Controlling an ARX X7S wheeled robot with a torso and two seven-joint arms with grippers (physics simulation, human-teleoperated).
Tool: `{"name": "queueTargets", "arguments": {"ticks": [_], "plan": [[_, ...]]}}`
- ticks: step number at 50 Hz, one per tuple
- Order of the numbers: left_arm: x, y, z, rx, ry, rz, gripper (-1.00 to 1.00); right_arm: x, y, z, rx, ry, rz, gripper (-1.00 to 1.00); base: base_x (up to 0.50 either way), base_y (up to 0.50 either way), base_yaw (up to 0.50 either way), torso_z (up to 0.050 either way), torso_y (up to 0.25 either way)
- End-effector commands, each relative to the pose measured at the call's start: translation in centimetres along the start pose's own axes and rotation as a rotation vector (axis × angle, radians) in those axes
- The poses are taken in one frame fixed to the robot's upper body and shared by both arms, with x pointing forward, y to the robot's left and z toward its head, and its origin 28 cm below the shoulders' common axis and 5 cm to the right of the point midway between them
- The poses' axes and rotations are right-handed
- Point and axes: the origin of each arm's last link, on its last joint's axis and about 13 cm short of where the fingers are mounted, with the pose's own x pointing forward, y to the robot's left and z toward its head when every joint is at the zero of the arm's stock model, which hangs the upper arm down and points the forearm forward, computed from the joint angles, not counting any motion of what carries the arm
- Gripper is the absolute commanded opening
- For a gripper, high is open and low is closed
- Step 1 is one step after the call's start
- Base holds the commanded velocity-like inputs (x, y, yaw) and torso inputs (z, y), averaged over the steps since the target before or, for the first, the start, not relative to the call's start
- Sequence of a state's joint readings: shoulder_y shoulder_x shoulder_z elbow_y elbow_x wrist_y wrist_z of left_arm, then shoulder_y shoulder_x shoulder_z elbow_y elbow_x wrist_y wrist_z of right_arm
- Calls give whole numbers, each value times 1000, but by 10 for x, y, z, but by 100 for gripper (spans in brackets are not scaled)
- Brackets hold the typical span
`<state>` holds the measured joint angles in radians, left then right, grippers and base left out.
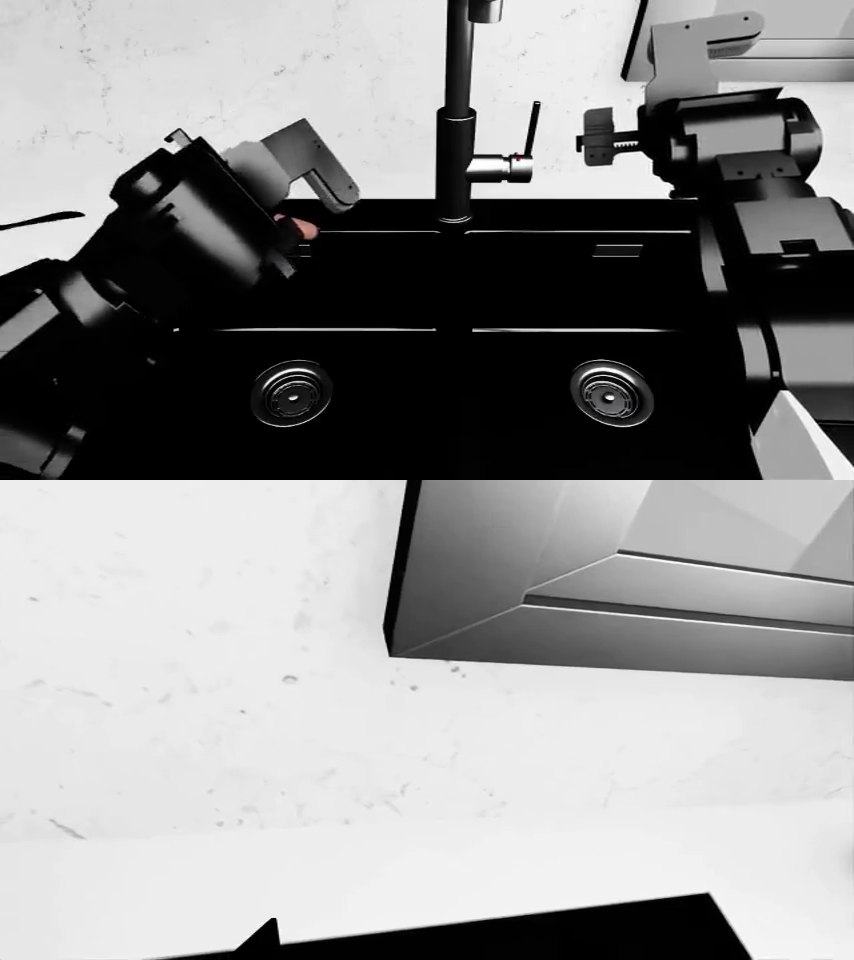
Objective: Pick the sausage from the counter and place it in the sink. Then turn on the sink faucet.
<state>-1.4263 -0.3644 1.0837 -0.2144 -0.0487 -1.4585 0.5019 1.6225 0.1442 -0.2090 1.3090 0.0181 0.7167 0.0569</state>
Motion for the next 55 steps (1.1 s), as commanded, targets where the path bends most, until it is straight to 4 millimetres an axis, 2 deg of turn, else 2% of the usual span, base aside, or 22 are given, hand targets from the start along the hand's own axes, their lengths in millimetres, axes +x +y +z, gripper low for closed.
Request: {"name": "queueTargets", "arguments": {"ticks": [1,9,15,24,48,55], "plan": [[19,-34,8,123,23,-24,-100,1,7,-3,8,5,47,100,0,0,0,0,0],[20,-51,6,187,33,-56,-100,0,7,-2,6,6,50,100,0,0,0,0,0],[19,-73,0,249,49,-83,-100,2,7,-6,8,12,47,100,0,0,0,0,0],[23,-90,-3,308,65,-122,-100,3,7,-8,8,14,47,100,0,0,0,0,0],[47,-121,-7,368,100,-170,-100,4,7,-10,13,18,55,100,0,0,0,0,0],[48,-120,-6,367,100,-175,-100,5,7,-12,14,21,54,100,0,0,0,0,0]]}}
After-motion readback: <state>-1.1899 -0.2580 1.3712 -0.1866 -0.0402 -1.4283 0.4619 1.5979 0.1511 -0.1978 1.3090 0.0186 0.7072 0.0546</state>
